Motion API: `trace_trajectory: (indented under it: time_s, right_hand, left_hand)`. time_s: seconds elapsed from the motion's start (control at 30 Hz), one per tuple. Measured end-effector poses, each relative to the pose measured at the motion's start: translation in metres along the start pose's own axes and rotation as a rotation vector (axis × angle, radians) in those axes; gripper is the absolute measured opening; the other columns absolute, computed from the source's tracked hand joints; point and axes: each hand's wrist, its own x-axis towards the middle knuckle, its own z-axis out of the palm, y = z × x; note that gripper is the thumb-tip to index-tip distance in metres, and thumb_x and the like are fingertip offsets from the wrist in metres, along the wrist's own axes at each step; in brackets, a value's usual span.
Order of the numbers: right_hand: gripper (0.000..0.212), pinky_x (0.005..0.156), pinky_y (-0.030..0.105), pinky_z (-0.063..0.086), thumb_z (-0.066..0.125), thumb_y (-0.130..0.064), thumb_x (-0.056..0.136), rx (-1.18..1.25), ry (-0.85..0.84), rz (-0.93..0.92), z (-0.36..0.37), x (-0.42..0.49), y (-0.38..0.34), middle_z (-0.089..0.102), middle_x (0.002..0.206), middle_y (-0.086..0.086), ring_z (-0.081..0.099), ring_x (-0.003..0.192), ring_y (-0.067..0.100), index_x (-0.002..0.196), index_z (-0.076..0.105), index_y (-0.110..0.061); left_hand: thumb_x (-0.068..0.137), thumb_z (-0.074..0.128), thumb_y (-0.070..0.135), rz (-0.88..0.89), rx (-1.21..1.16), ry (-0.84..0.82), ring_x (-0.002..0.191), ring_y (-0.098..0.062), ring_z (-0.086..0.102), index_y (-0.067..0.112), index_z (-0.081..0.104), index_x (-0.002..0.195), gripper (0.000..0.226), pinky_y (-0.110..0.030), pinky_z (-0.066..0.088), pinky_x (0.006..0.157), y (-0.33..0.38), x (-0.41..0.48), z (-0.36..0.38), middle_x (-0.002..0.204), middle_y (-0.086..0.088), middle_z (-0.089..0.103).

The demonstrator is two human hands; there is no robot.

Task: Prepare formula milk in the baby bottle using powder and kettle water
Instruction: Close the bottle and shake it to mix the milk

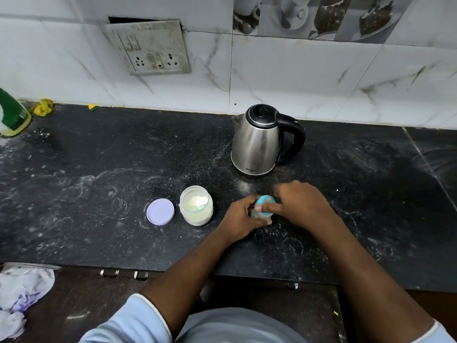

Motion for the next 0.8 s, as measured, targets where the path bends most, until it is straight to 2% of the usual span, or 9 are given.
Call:
trace_trajectory:
  time_s: [0.1,0.17,0.23,0.3,0.4,0.47,0.57,0.63,0.8]
  right_hand:
    - [0.06,0.09,0.04,0.054,0.08,-0.036,0.078,0.184,-0.105,-0.174,0.002,-0.003,-0.002,0.059,0.126,0.0,0.061,0.11,0.019,0.133,0.056,-0.028]
    - [0.062,0.096,0.039,0.051,0.078,-0.013,0.082,0.141,-0.141,-0.221,0.008,-0.001,-0.006,0.054,0.129,0.001,0.056,0.116,0.02,0.138,0.056,-0.026]
    - [0.05,0.09,0.036,0.051,0.074,-0.014,0.086,0.1,-0.107,-0.197,0.013,0.002,-0.009,0.054,0.123,0.003,0.058,0.112,0.023,0.133,0.059,-0.023]
    - [0.036,0.079,0.038,0.051,0.072,-0.033,0.091,0.079,-0.059,-0.111,0.012,0.005,-0.011,0.059,0.116,0.007,0.064,0.102,0.027,0.123,0.06,-0.019]
    - [0.058,0.064,0.036,0.039,0.051,-0.074,0.092,-0.067,-0.034,0.009,0.01,0.008,-0.009,0.062,0.086,0.005,0.063,0.08,0.028,0.087,0.059,-0.017]
    - [0.065,0.062,0.036,0.038,0.049,-0.085,0.085,-0.071,-0.044,0.033,0.007,0.005,-0.005,0.054,0.074,0.0,0.056,0.072,0.025,0.072,0.05,-0.021]
    - [0.045,0.076,0.038,0.05,0.077,-0.055,0.082,0.126,-0.082,-0.064,0.003,0.0,0.001,0.064,0.106,0.0,0.061,0.093,0.019,0.111,0.063,-0.024]
    - [0.054,0.09,0.038,0.052,0.081,-0.027,0.082,0.188,-0.138,-0.173,0.003,-0.001,0.0,0.06,0.121,0.0,0.061,0.107,0.018,0.132,0.06,-0.025]
    - [0.046,0.082,0.04,0.055,0.075,-0.016,0.084,0.143,-0.074,-0.139,0.01,0.003,-0.007,0.056,0.113,0.002,0.063,0.099,0.022,0.127,0.063,-0.025]
  left_hand:
    - [0.077,0.098,0.011,0.011,-0.019,0.0,0.114,-0.011,0.076,0.02,0.073,0.128,0.056,-0.032,0.059,0.101,-0.001,0.001,0.0,0.12,0.008,0.081]
    - [0.077,0.097,0.012,0.01,-0.021,-0.008,0.115,-0.01,0.076,0.028,0.072,0.125,0.057,-0.03,0.059,0.1,-0.001,0.001,0.0,0.119,0.012,0.081]
    - [0.077,0.098,0.011,0.005,-0.022,-0.009,0.113,-0.01,0.076,0.026,0.073,0.125,0.056,-0.03,0.059,0.099,-0.001,0.001,0.0,0.118,0.01,0.081]
    - [0.078,0.098,0.01,0.008,-0.019,-0.002,0.11,-0.01,0.076,0.02,0.074,0.125,0.053,-0.031,0.06,0.099,-0.003,0.001,0.0,0.116,0.005,0.082]
    - [0.079,0.097,0.01,0.016,0.005,0.004,0.105,-0.016,0.077,0.016,0.075,0.119,0.046,-0.036,0.061,0.095,-0.004,0.001,0.0,0.111,0.0,0.082]
    - [0.079,0.096,0.012,0.021,0.022,0.003,0.105,-0.017,0.077,0.017,0.074,0.121,0.047,-0.035,0.061,0.094,-0.003,0.0,0.0,0.11,0.002,0.081]
    - [0.079,0.097,0.009,-0.001,-0.009,0.002,0.114,-0.022,0.076,0.012,0.072,0.13,0.057,-0.042,0.06,0.104,-0.001,0.0,0.0,0.12,-0.001,0.081]
    - [0.079,0.097,0.007,0.0,-0.001,0.004,0.118,-0.021,0.076,0.01,0.071,0.133,0.06,-0.045,0.058,0.108,-0.003,0.001,0.001,0.124,-0.002,0.08]
    - [0.079,0.097,0.01,-0.013,-0.008,-0.007,0.112,-0.013,0.077,0.017,0.073,0.125,0.052,-0.035,0.06,0.102,-0.003,0.001,0.0,0.118,0.004,0.082]
